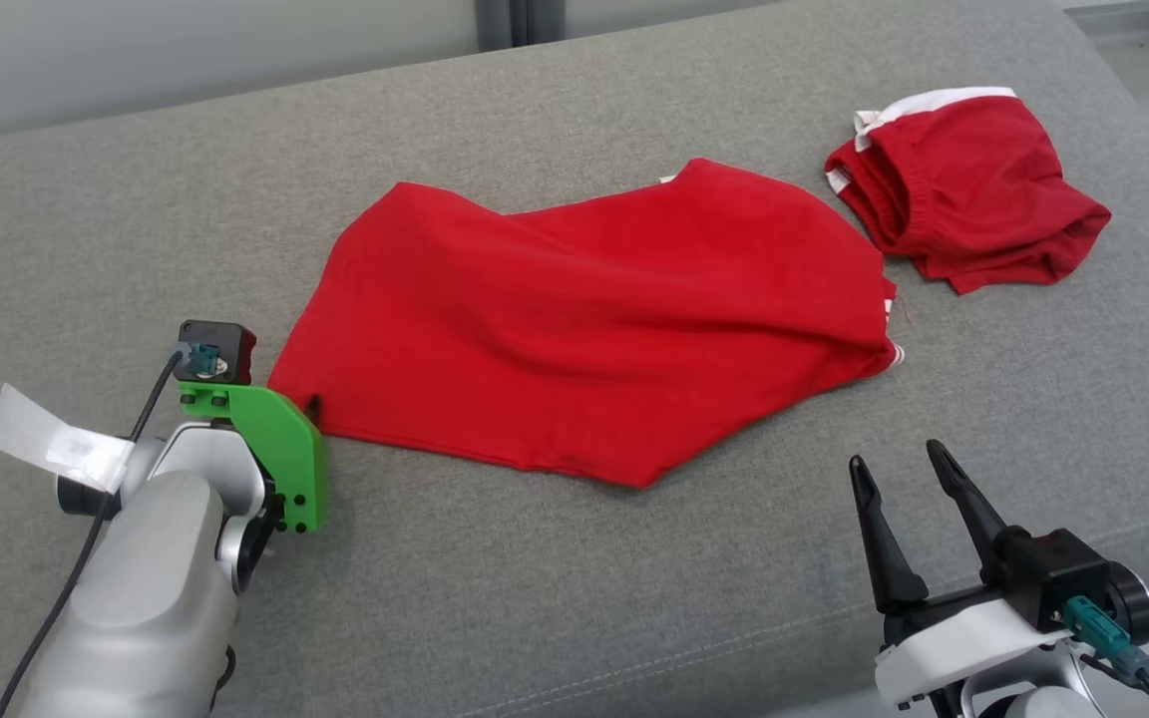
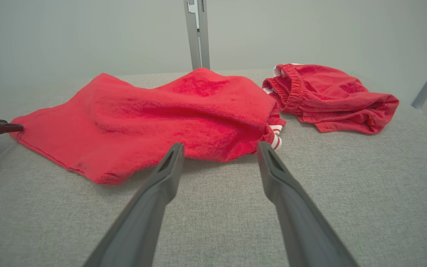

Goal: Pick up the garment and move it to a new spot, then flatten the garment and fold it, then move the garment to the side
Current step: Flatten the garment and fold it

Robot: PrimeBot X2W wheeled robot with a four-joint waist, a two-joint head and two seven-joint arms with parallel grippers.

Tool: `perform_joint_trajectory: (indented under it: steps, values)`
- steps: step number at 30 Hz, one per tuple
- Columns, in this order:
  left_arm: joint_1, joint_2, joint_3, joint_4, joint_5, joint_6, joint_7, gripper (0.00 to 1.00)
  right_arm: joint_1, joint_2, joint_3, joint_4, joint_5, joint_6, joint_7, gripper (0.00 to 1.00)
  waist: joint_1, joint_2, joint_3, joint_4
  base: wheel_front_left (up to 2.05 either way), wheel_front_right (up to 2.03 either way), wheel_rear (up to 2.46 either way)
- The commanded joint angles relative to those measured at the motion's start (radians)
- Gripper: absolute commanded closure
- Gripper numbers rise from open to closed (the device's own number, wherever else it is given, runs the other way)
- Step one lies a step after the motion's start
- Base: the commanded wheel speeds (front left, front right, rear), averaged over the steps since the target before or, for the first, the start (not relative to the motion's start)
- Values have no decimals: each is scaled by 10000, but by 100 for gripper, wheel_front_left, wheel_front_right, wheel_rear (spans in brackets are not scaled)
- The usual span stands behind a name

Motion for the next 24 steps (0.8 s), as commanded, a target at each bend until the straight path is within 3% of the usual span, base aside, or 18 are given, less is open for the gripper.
perform_joint_trajectory:
  steps: [1, 6, 7, 9, 16, 24]
  values:
    - [-214, 5, -5, 153, -8, -67, 54, 0, -162, -6, 4, 39, 37, -11, -75, 0, -1, 0, 417, -409, 0, 0, 0]
    - [-437, -61, -41, 663, -15, 86, 45, 0, -278, -7, 84, 156, 38, -11, -118, 0, -1, 0, 480, -512, 0, 0, 0]
    - [-451, -74, -33, 764, -34, 97, 7, 5, -305, -7, 90, 171, 38, -11, -130, 0, -1, 0, 482, -528, 0, 0, 0]
    - [-505, -110, 42, 892, -86, 175, -213, 100, -341, -7, 75, 196, 36, -11, -152, 0, -1, 0, 483, -534, 0, 0, 0]
    - [-796, -375, 472, 760, -427, 492, -1437, 100, -202, -9, -89, 203, -122, -11, -128, 0, -1, 0, 290, -191, 0, 0, 0]
    - [-718, -182, 1051, 46, -639, 908, -3023, 100, -76, -10, -56, 146, -181, -11, 22, 0, -1, 0, -127, 387, 0, 0, 0]
